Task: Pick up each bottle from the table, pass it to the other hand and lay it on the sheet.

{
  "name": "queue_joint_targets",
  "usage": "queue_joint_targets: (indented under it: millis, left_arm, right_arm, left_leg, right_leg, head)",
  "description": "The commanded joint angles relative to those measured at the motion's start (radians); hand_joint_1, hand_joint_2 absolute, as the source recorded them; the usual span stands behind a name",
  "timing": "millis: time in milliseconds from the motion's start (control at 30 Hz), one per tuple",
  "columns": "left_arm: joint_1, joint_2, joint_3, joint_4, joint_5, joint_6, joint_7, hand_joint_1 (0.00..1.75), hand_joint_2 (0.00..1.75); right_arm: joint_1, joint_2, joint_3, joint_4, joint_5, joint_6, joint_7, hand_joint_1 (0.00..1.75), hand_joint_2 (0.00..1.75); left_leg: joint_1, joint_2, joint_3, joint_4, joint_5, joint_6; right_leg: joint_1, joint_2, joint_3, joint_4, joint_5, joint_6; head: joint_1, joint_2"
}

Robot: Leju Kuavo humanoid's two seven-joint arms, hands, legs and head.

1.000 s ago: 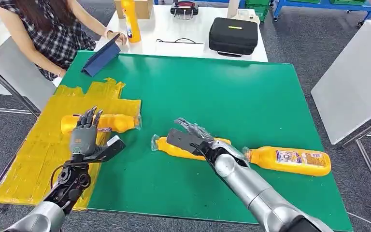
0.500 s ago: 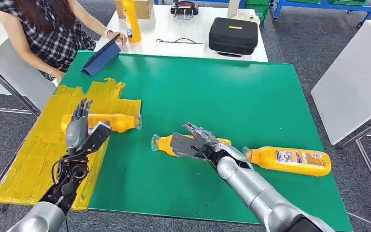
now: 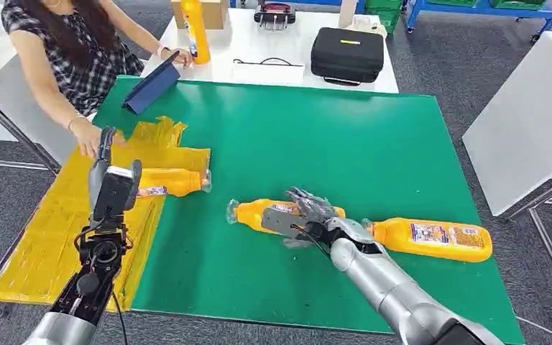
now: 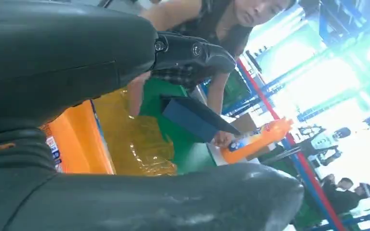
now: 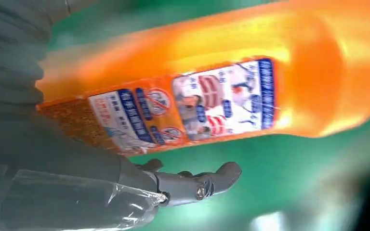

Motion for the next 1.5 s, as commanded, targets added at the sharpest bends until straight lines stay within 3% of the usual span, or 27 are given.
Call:
queue_joint_targets:
  millis: [33,233,267,300,867,1067,1200,1233,1367,1500]
  left_arm:
    - [-0.017,-0.018,-0.028,-0.021,0.043,-0.012,-0.002,0.00,0.00]
    - [-0.054,-0.021,-0.054,0.027,0.086,-0.014,-0.014,0.00,0.00]
    - [-0.059,-0.020,-0.057,0.032,0.087,-0.011,-0.018,0.00,0.00]
    - [-0.066,-0.021,-0.058,0.041,0.095,-0.010,-0.021,0.00,0.00]
    - [-0.085,-0.022,-0.064,0.067,0.176,-0.037,-0.029,0.00,0.00]
    - [-0.046,-0.032,-0.026,0.017,0.363,-0.171,0.030,0.00,0.00]
    - [-0.023,-0.041,0.022,0.003,0.549,-0.299,0.069,0.00,0.00]
    - [-0.014,-0.044,0.034,-0.002,0.593,-0.323,0.084,0.00,1.75]
    - [0.024,-0.060,0.058,-0.047,0.767,-0.429,0.169,0.00,1.75]
    - [0.082,-0.075,0.020,-0.111,0.837,-0.477,0.214,0.00,1.75]
  right_arm:
    - [0.051,-0.057,0.108,0.080,0.069,0.041,0.049,0.00,1.75]
    - [0.075,-0.072,0.133,0.089,0.112,0.065,0.056,0.00,1.75]
    - [0.074,-0.072,0.135,0.092,0.115,0.069,0.052,0.54,1.75]
    - [0.071,-0.074,0.140,0.098,0.118,0.081,0.045,1.71,1.75]
    - [0.071,-0.081,0.164,0.127,0.140,0.109,0.013,1.75,1.75]
    - [0.079,-0.030,-0.022,0.113,-0.032,-0.029,-0.013,1.75,1.75]
    - [0.078,-0.027,-0.158,-0.011,-0.218,-0.056,-0.127,1.75,1.75]
    - [0.079,-0.027,-0.189,-0.060,-0.273,-0.061,-0.148,1.75,1.75]
    - [0.070,-0.002,-0.239,-0.187,-0.400,-0.093,-0.188,1.75,1.75]
    - [0.119,0.018,-0.250,-0.295,-0.451,-0.172,-0.233,1.75,1.75]
  left_leg:
    - [0.001,-0.003,0.006,-0.002,-0.001,-0.003]
    - [0.001,-0.005,0.008,-0.003,0.000,-0.002]
    - [0.001,-0.005,0.008,-0.002,0.000,-0.002]
    - [0.001,-0.005,0.008,-0.002,0.000,-0.002]
    - [0.001,-0.004,0.014,-0.002,0.000,-0.002]
    - [0.002,-0.004,0.016,-0.005,0.000,-0.004]
    - [0.001,0.000,0.013,-0.001,0.000,-0.002]
    - [0.001,0.001,0.013,-0.002,0.000,-0.002]
    - [0.000,0.009,0.011,-0.001,-0.001,-0.003]
    - [0.000,0.008,0.005,0.000,0.001,-0.003]
  right_leg:
    - [0.001,-0.005,0.009,-0.005,-0.001,-0.002]
    - [0.001,-0.006,0.011,-0.005,-0.002,-0.002]
    - [0.001,-0.006,0.011,-0.004,-0.002,-0.002]
    - [0.001,-0.006,0.011,-0.004,-0.002,-0.002]
    - [0.001,-0.005,0.016,-0.004,-0.001,-0.002]
    - [0.002,-0.005,0.018,-0.007,-0.001,-0.003]
    - [0.001,0.000,0.013,-0.002,-0.001,-0.002]
    - [0.001,0.000,0.013,-0.003,0.000,-0.003]
    - [0.001,0.006,0.009,-0.001,0.002,-0.004]
    - [0.001,0.006,0.013,0.001,0.004,-0.001]
  head:
    - [0.000,0.000]
    - [0.000,0.000]
    - [0.000,0.000]
    - [0.000,0.000]
    - [0.000,0.000]
    - [-0.001,0.000]
    - [0.000,0.000]
    - [0.000,0.000]
    - [0.000,0.000]
    - [-0.001,0.000]
